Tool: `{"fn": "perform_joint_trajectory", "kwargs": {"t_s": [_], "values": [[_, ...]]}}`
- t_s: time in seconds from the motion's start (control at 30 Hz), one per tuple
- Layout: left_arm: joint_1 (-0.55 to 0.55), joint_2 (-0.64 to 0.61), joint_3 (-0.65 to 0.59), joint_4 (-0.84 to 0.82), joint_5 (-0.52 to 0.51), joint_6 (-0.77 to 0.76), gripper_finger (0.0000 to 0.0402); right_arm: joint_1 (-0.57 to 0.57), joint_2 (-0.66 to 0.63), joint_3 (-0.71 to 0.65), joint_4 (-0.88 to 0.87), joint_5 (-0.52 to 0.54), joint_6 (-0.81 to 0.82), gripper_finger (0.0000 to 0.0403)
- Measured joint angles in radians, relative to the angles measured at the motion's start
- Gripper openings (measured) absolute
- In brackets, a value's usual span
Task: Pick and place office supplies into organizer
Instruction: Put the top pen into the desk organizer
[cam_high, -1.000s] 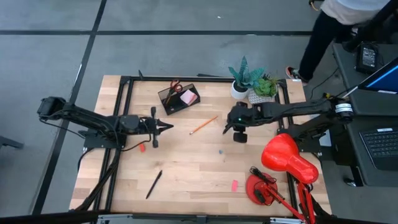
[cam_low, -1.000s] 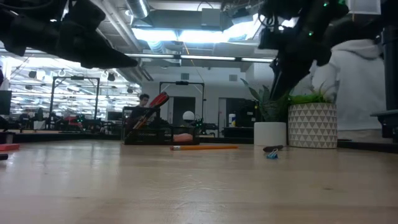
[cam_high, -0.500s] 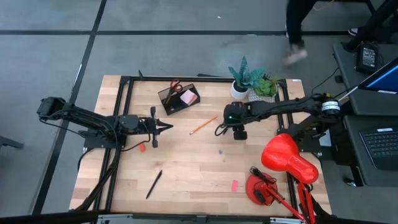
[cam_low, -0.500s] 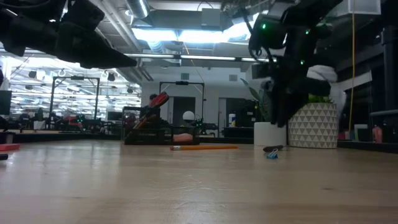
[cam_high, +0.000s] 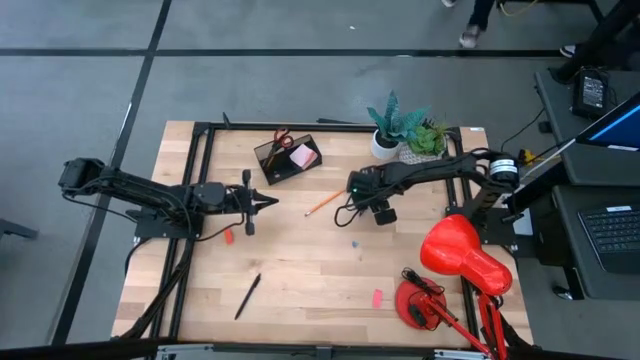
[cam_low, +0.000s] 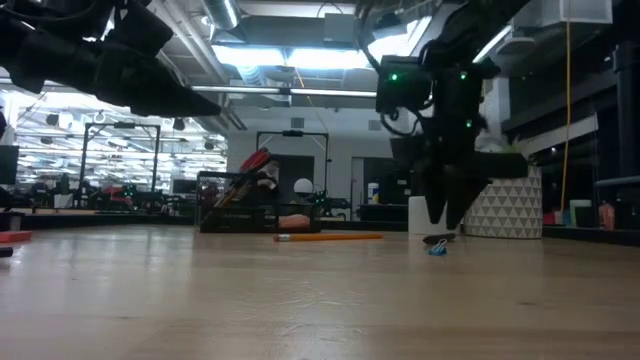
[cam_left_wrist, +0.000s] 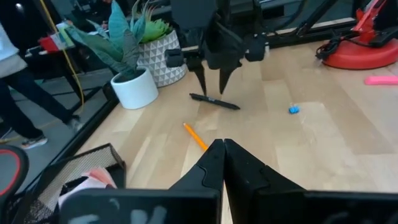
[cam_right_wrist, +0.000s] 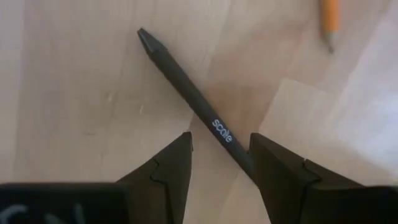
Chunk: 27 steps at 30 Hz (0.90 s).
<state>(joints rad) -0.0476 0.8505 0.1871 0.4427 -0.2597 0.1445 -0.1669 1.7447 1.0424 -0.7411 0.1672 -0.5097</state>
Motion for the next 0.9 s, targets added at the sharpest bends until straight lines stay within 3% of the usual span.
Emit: {"fn": "perform_joint_trajectory", "kwargs": {"t_s": [0.4,0.67,0.9], "values": [[-0.001,0.000,0.000,-0.002,0.000,-0.003,0.0003,-0.006,0.094,0.006,0.011,0.024,-0.076,0.0163],[-0.001,0.000,0.000,-0.002,0.000,-0.003,0.0003,-0.012,0.102,0.004,0.008,-0.050,-0.044,0.0162],[-0.001,0.000,0.000,-0.002,0.000,-0.003,0.0003,-0.011,0.104,0.002,0.003,-0.068,0.047,0.0127]]}}
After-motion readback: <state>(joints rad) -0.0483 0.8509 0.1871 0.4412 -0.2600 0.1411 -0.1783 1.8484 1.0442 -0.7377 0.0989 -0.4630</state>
